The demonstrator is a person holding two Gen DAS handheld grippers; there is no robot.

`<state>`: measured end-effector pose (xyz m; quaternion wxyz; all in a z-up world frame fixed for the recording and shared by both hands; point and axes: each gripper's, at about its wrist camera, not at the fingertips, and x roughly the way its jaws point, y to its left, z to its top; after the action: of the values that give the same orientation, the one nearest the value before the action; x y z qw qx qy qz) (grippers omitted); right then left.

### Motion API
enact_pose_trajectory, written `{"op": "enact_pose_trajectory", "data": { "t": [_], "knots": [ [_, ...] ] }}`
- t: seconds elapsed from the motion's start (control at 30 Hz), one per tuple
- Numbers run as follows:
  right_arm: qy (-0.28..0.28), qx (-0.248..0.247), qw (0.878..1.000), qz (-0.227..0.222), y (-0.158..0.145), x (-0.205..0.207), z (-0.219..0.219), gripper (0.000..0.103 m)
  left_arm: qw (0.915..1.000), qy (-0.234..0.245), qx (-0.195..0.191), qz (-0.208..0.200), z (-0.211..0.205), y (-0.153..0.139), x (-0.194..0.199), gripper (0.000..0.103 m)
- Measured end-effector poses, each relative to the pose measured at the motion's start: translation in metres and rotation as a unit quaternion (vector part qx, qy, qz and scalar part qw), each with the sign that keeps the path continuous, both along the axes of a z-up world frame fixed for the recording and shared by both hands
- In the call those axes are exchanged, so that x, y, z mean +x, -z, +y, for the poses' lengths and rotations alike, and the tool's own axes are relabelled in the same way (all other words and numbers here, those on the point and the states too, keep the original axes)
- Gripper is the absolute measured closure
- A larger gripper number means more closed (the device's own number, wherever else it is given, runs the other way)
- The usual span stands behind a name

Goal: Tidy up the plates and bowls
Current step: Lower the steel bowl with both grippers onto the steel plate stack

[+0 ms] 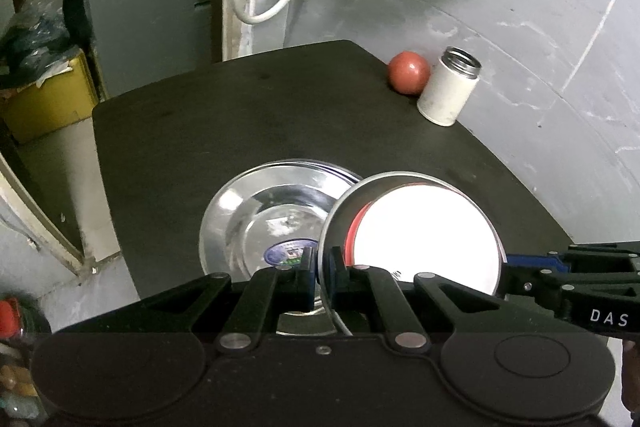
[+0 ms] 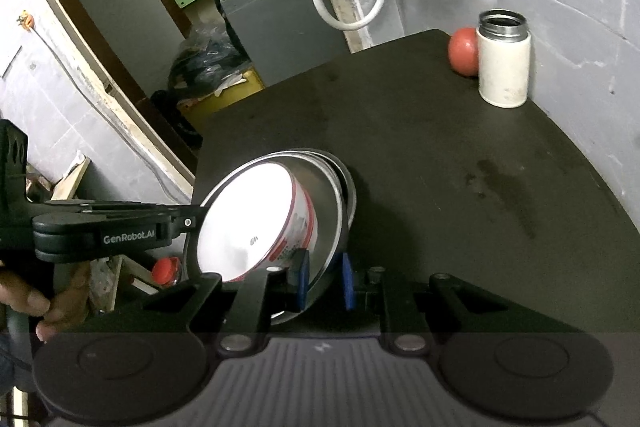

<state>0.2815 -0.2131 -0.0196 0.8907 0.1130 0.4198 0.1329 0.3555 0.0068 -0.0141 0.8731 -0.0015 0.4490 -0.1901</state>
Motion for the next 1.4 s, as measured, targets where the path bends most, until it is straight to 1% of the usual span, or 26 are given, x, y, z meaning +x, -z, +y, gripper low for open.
{"op": "enact_pose_trajectory", "data": {
  "t": [0.37, 0.63, 1.07, 1.4],
  "knots": [
    [-0.028, -0.006, 1.0, 0.005, 0.003, 0.024, 0.023, 0.083, 0.9996, -0.029, 0.002, 0.003, 0.022, 0.005, 0.017, 0.098],
    [-0.028, -0.003, 1.0, 0.011, 0.01, 0.039, 0.03, 0.083, 0.9992, -0.037, 0.005, 0.012, 0.032, 0.014, 0.025, 0.098],
    [-0.03, -0.007, 1.0, 0.009, 0.015, 0.055, 0.041, 0.083, 0.9984, -0.053, 0.008, 0.019, 0.044, 0.023, 0.036, 0.098],
    [-0.03, -0.005, 1.0, 0.01, 0.018, 0.063, 0.043, 0.083, 0.998, -0.061, 0.01, 0.016, 0.046, 0.026, 0.039, 0.098]
  ]
}}
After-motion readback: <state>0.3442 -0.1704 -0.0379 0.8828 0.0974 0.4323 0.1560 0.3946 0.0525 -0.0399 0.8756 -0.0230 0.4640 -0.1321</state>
